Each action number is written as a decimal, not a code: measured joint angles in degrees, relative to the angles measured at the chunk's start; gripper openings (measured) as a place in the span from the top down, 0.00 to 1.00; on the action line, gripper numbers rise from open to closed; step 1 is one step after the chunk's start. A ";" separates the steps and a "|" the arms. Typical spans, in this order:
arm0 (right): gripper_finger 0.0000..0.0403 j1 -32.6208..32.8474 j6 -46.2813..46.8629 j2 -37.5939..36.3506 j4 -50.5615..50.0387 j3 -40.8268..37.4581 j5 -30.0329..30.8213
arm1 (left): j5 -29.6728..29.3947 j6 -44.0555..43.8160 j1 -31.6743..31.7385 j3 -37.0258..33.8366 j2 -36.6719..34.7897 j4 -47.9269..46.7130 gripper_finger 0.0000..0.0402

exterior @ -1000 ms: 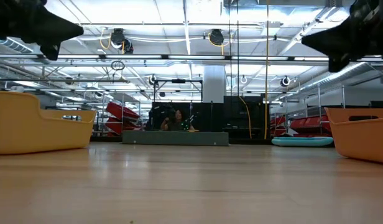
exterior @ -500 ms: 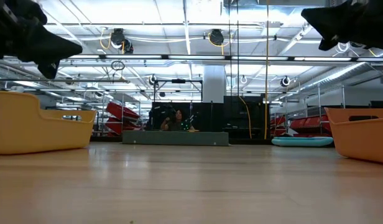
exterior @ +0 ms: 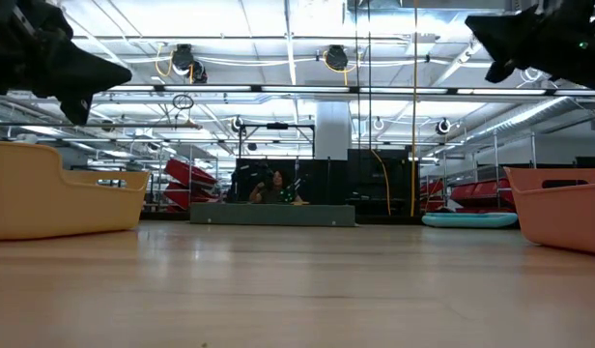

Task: Sort batteries
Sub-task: Return to Home Position

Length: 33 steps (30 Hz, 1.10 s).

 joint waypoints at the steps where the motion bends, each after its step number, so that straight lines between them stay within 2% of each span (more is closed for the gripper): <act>1: 1.00 -0.71 1.70 0.00 -0.85 0.00 0.03 | -0.40 0.02 -0.02 0.00 0.00 0.18 0.94; 6: 1.00 -1.76 6.82 0.21 -9.83 0.00 4.40 | -4.68 0.21 0.00 0.00 0.00 -0.58 0.94; 11: 1.00 -1.76 8.86 0.33 -15.14 0.00 9.63 | -3.89 0.03 -0.02 0.02 0.00 -0.70 0.94; 17: 1.00 -1.74 12.74 0.33 -19.82 0.00 9.46 | -2.68 -2.07 -0.02 0.06 0.20 -0.75 0.94; 24: 1.00 -1.74 12.36 0.37 -26.60 0.00 9.44 | -2.63 -11.49 0.00 0.06 0.20 -0.76 0.94; 33: 1.00 -1.74 12.34 0.34 -28.05 0.00 9.40 | -2.59 -11.50 -0.01 0.06 0.20 -0.78 0.94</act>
